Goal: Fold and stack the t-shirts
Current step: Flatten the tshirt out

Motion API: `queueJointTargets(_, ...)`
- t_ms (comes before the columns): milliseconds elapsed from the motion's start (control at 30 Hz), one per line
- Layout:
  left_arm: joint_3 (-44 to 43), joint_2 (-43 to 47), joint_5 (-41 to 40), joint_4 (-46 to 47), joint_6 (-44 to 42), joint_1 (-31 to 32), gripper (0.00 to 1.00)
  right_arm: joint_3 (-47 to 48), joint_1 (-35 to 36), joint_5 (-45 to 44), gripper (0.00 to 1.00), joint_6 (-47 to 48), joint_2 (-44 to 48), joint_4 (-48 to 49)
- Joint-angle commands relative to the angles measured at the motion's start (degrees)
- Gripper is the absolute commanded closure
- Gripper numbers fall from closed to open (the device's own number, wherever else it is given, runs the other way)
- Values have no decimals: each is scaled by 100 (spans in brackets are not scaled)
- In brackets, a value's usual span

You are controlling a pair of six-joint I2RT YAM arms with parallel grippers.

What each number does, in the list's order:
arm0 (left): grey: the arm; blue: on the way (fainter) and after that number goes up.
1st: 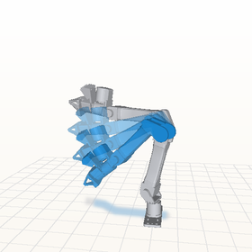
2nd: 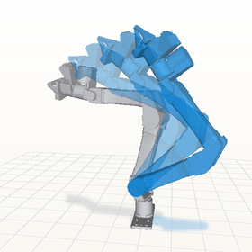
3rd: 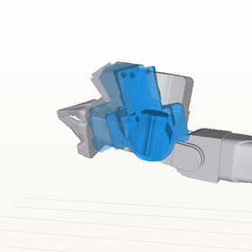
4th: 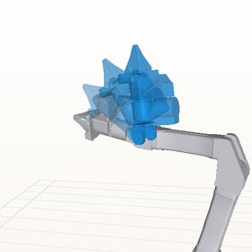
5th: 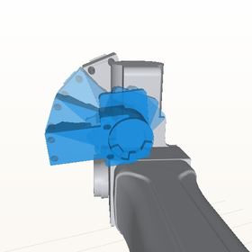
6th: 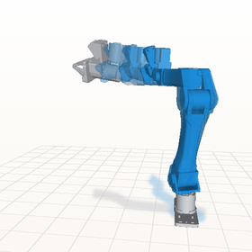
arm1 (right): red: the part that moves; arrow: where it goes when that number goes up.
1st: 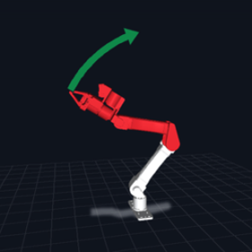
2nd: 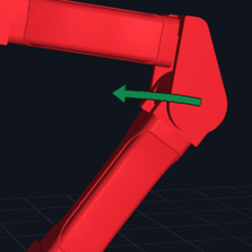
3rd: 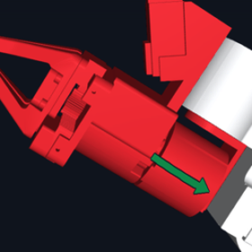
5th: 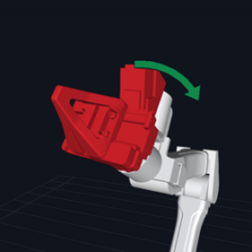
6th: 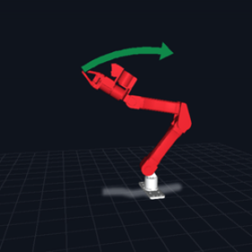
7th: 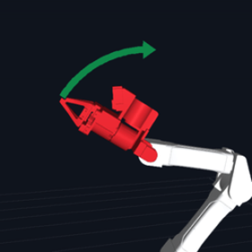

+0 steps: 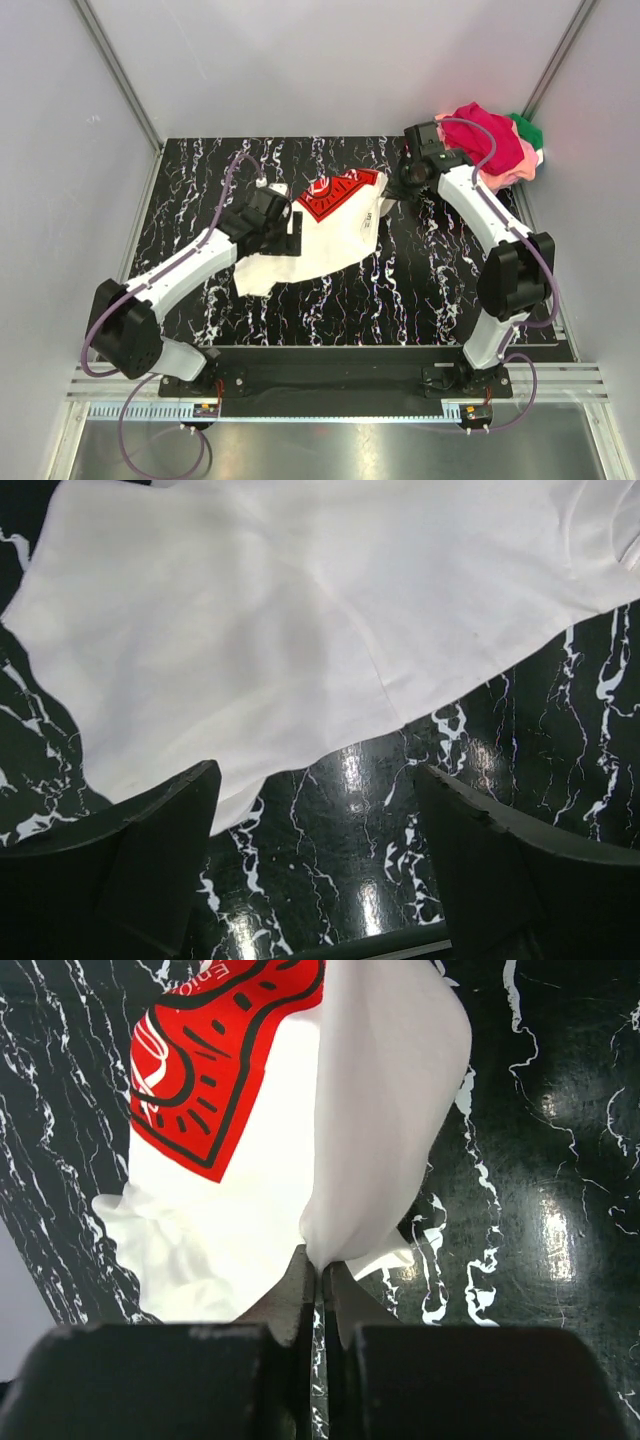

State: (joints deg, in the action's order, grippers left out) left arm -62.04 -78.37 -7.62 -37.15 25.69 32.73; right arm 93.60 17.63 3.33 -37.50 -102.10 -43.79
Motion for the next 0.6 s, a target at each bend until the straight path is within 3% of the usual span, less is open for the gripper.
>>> queueJointTargets(0,-353,-292,-266,130,111,251,15,115,21,282,100,181,357,195)
queueJointTargets(100,-161,-285,-898,-485,865,366,13,35,21,151,100,286,498,143)
queueJointTargets(167,164,204,-1301,-723,1627,366,11,18,21,80,100,383,551,47)
queueJointTargets(267,920,856,-1278,-592,2104,287,11,-61,4,-192,100,471,639,-68)
queueJointTargets(433,1632,1077,-1014,-707,2572,-143,10,-430,-347,-298,98,541,806,-94)
queueJointTargets(500,1896,1419,-743,-514,2564,-494,11,-527,-549,-472,42,646,780,-261)
queueJointTargets(567,1793,1822,-750,-592,2223,-811,11,-484,-533,-640,20,813,727,-567)
